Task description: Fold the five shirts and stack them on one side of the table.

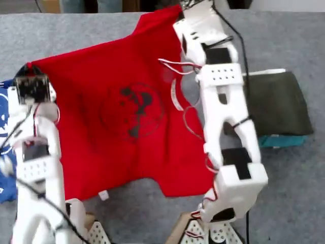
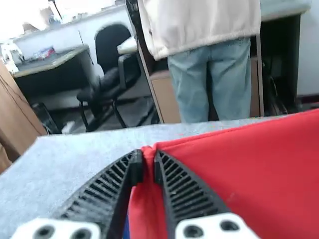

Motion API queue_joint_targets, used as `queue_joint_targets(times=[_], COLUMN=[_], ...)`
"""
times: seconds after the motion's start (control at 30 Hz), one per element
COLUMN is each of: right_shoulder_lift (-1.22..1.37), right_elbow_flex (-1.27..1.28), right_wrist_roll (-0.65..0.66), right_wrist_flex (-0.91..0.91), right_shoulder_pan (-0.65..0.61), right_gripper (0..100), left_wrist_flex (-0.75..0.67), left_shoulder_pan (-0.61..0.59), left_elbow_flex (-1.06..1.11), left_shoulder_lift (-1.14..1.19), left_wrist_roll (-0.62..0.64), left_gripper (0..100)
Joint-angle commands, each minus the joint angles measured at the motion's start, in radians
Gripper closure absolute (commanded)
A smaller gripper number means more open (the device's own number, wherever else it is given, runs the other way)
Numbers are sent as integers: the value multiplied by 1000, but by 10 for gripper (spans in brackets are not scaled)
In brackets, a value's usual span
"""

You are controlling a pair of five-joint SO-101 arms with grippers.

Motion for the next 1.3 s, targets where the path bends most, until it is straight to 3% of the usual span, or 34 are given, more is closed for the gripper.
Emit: queue_joint_targets(times=[0.0,0.2,0.3,0.4,0.6,0.73,0.93,1.13,1.27], right_shoulder_lift=[1,1,-1,-1,-1,-1,-110,-390,-588], right_elbow_flex=[-91,-102,-99,-102,-93,-70,159,519,733], right_wrist_roll=[-3,12,149,232,265,262,258,264,264], right_wrist_flex=[17,118,264,439,655,856,939,910,876], right_shoulder_pan=[8,8,-2,-32,-37,-46,-63,-57,-37], right_gripper=[985,985,985,985,985,985,985,985,985], left_wrist_flex=[-48,-48,-48,-48,-15,244,859,1309,1493], left_shoulder_pan=[-41,-35,-36,-41,-35,-24,-5,1,-2], left_elbow_flex=[-199,-228,-165,-93,134,285,349,383,381], left_shoulder_lift=[176,269,267,265,92,-143,-531,-841,-999], left_wrist_roll=[0,-123,-175,-181,-181,-181,-189,-505,-534], left_gripper=[970,970,970,970,971,971,971,971,971])
